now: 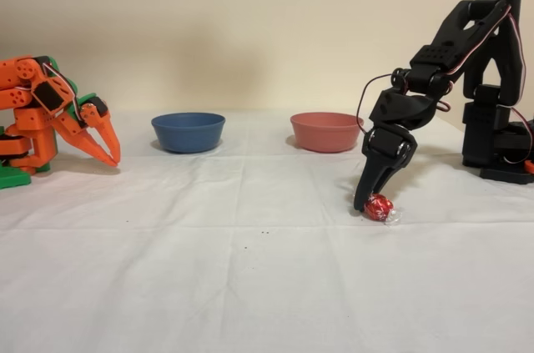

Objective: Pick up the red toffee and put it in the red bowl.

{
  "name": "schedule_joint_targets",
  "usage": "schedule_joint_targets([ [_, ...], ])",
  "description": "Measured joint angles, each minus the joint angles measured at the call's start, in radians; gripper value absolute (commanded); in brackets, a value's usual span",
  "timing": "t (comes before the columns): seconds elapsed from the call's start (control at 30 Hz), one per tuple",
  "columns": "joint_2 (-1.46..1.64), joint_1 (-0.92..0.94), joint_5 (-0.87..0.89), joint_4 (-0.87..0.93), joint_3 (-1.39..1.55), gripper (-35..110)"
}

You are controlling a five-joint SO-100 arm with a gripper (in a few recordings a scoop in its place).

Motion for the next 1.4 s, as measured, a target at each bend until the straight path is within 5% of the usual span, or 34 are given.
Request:
schedule_joint_targets([
  [0.23, 0.000, 0.000, -0.008, 0.000, 0.000, 22],
  [1.4, 0.215, 0.055, -0.046, 0.184, 0.129, 26],
])
